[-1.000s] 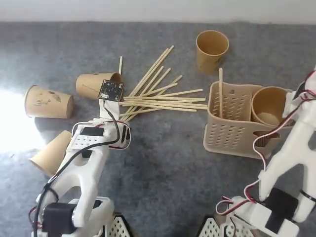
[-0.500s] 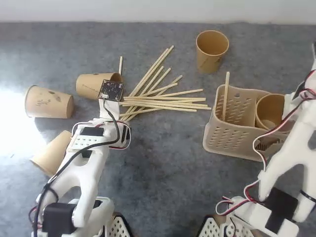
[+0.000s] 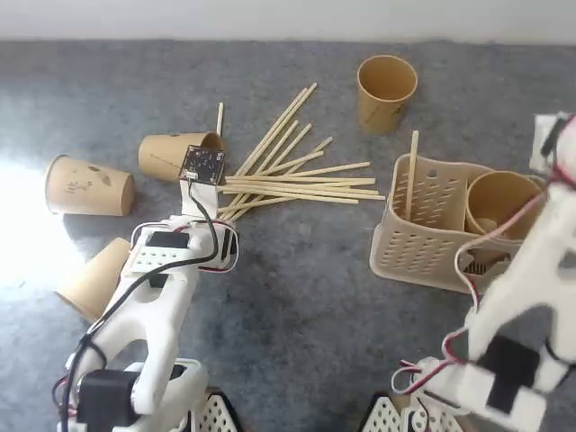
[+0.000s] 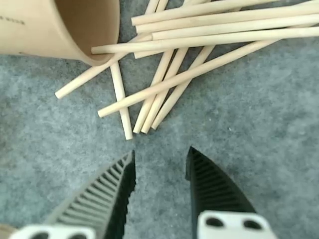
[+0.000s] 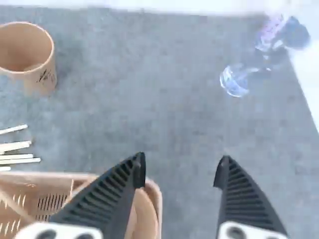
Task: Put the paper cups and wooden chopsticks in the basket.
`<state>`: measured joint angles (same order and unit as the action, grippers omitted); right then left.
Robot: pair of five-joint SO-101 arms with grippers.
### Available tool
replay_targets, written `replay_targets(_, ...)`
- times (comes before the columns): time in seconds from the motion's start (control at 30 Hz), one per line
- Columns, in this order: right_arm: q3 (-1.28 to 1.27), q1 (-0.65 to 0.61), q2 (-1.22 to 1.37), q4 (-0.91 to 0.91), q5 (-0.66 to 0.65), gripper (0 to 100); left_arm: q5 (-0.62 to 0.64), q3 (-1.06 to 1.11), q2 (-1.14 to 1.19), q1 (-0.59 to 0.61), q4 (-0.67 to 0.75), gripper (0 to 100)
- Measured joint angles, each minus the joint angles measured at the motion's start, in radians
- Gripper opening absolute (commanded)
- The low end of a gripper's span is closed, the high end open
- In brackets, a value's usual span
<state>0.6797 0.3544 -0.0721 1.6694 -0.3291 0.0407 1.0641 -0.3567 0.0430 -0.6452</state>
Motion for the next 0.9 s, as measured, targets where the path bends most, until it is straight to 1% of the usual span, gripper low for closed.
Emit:
replay_targets(0.3,0.408,-0.074,0.42,-0.008,0.0,22.6,0.0,0.0,0.0,0.0,0.0,17)
replay_targets(0.4,0.535,-0.109,0.539,-0.061,0.0,22.6,0.0,0.0,0.0,0.0,0.0,17)
replay_targets(0.5,0.6,-0.133,0.631,-0.095,0.0,22.6,0.0,0.0,0.0,0.0,0.0,17)
replay_targets(0.77,0.609,-0.157,0.66,-0.086,0.0,22.6,0.0,0.0,0.0,0.0,0.0,17)
replay_targets(0.9,0.609,-0.157,0.628,-0.006,0.0,22.6,0.0,0.0,0.0,0.0,0.0,17)
